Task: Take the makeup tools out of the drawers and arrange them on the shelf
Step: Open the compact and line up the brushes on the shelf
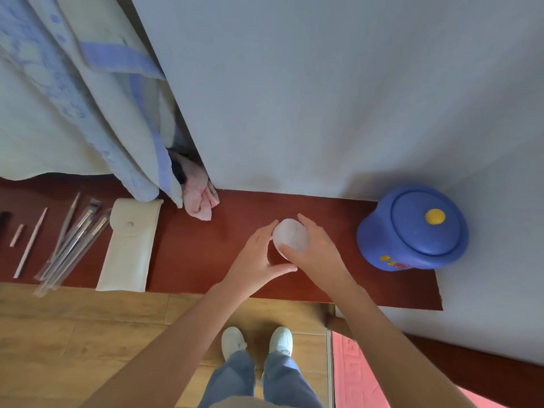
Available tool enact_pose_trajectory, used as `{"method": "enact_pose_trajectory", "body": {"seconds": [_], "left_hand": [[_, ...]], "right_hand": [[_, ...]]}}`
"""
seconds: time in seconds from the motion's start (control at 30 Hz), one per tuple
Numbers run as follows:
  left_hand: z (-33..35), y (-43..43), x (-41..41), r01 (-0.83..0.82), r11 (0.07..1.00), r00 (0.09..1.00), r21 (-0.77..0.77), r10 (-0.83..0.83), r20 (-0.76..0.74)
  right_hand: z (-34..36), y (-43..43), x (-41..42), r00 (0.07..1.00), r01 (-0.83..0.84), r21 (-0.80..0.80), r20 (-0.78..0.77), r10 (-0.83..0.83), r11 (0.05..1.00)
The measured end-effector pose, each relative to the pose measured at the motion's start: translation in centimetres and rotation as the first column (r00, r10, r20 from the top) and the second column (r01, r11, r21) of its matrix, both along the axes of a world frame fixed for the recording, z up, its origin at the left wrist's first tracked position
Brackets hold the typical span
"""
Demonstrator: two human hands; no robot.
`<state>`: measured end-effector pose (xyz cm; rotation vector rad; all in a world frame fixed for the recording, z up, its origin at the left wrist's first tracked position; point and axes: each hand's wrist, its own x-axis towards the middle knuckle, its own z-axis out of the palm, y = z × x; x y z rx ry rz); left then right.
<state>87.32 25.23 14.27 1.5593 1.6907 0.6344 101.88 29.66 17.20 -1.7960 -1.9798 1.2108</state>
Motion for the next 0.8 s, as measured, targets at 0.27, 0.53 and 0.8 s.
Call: {"method": "enact_pose_trajectory", "body": {"seconds": [0.27, 0.53, 0.8], "left_hand": [[4.1, -0.7, 0.3, -0.011, 0.984, 0.752, -0.178, 0.125, 0.647], [5.7, -1.0, 0.1, 0.168, 0.937, 0.497, -0.305, 0.187, 0.847], [5.6, -1.0, -0.2, 0.209, 0.914, 0.466, -0.348, 0.22, 0.857]], "right_hand": [[4.3, -2.4, 1.4, 0.898, 0.011, -0.119, -0.435, -0.062, 0.993], [6.9, -2.1, 1.6, 0.936, -0.219, -0.075, -0.298, 0.187, 0.973], [7.8, -2.0, 1.5, 0.949, -0.244, -0.062, -0.22, 0.225, 0.968]]}}
